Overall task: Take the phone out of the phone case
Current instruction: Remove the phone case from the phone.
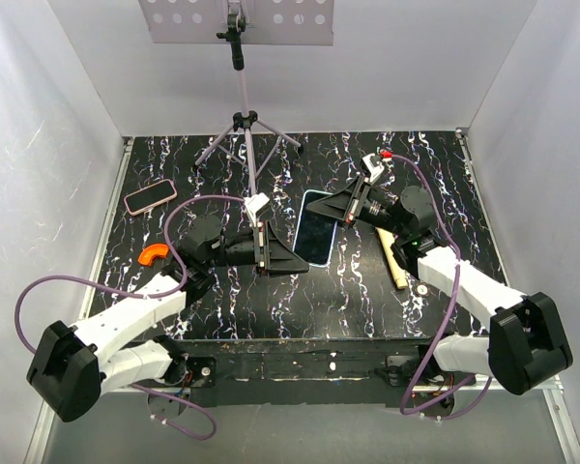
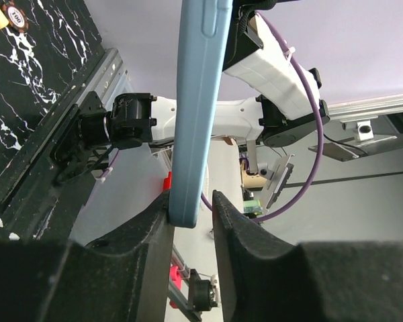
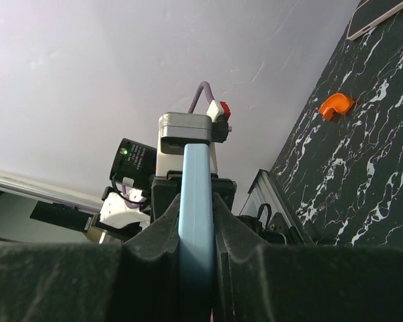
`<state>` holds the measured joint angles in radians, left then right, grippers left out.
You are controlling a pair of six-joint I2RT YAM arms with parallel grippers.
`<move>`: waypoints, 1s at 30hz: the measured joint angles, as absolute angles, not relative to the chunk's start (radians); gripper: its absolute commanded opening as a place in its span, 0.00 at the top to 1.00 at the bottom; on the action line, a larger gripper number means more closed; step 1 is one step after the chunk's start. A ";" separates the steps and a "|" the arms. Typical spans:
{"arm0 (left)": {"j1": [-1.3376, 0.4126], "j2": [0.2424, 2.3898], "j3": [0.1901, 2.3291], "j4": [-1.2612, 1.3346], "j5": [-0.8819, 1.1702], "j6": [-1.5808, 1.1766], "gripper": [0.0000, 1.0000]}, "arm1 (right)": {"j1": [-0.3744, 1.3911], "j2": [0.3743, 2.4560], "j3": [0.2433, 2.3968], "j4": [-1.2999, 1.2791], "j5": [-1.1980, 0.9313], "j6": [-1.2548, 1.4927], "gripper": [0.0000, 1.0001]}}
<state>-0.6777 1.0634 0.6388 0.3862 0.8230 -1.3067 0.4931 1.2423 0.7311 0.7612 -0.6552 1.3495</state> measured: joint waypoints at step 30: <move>-0.690 1.207 0.698 0.551 0.862 -1.375 0.92 | 0.480 1.141 0.743 0.602 -0.628 1.302 0.99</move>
<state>-0.6895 1.2072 0.6979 0.5507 0.8619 -1.3754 0.4797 1.1412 0.7433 0.6018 -0.6277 1.3018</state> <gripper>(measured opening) 0.160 0.218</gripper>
